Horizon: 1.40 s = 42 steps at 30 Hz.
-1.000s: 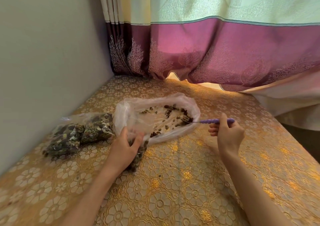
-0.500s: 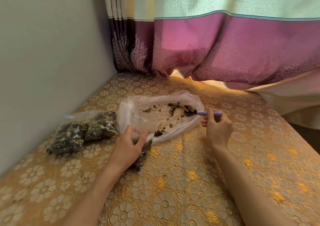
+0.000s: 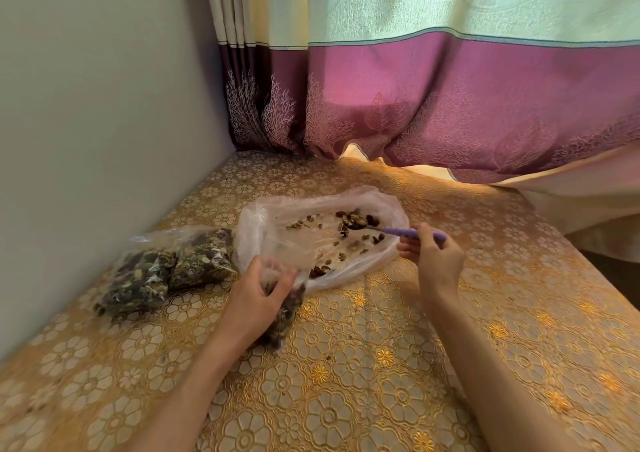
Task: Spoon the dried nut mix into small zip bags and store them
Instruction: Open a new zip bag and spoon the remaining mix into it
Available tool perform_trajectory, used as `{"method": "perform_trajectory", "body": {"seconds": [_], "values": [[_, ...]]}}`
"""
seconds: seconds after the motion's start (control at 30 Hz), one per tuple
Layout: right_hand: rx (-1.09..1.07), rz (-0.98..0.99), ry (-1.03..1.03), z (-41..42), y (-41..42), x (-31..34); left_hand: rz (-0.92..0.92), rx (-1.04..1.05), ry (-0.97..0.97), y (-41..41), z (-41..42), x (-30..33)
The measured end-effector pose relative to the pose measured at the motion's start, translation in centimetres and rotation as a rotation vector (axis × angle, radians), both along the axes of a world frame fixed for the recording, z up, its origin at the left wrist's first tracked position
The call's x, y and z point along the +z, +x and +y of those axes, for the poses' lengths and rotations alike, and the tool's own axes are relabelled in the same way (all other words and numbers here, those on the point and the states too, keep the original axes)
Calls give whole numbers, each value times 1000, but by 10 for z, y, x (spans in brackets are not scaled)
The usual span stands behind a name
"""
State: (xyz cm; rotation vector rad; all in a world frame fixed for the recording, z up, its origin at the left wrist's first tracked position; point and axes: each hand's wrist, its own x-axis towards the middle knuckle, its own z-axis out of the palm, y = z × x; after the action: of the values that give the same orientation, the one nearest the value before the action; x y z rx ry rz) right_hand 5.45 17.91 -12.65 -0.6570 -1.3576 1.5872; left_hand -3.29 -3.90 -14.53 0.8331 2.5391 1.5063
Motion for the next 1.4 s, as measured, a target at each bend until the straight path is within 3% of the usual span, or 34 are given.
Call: {"method": "perform_trajectory", "body": {"seconds": [0.33, 0.63, 0.73, 0.87, 1.1, 1.23, 1.4], "values": [[398, 166, 53, -21, 8, 48, -48, 52, 91, 3, -2, 5], [566, 105, 452, -39, 17, 67, -107, 34, 201, 4, -2, 6], [589, 102, 493, -40, 19, 68, -145, 14, 244, 1, -3, 4], [552, 135, 453, -36, 18, 67, -65, -11, 248, 2, -4, 5], [352, 126, 154, -7, 14, 52, 10, 23, 347, 1, -5, 7], [119, 5, 148, 12, 10, 32, 18, 6, 343, 0, -4, 6], [-26, -119, 255, 25, 10, 15, -14, -11, 315, -1, -3, 3]]}}
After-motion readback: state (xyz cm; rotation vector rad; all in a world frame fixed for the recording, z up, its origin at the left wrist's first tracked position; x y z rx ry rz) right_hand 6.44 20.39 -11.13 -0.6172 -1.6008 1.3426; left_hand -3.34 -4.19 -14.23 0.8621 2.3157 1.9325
